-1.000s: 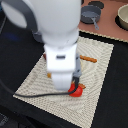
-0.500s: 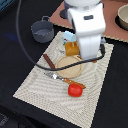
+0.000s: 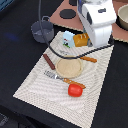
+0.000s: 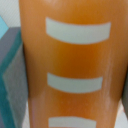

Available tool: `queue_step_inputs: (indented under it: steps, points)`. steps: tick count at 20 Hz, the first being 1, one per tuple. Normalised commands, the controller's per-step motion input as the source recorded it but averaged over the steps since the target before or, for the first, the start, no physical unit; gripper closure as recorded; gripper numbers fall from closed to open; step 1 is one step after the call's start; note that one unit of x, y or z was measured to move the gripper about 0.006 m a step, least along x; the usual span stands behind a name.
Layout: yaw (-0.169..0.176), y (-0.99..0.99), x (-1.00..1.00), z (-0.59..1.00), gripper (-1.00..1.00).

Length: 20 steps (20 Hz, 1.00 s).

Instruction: Interact with the objects in diverse but meaningful ways.

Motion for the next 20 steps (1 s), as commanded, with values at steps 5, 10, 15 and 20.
queue_step_inputs:
  steps: [5, 10, 15, 20]
  points:
    - [0.038, 0.48, 0.09, -0.34, 1.00]
    - [0.026, 0.23, 0.23, -0.41, 1.00]
    - [0.017, 0.18, 0.15, -0.46, 1.00]
    - [0.025, 0.26, 0.09, -0.27, 1.00]
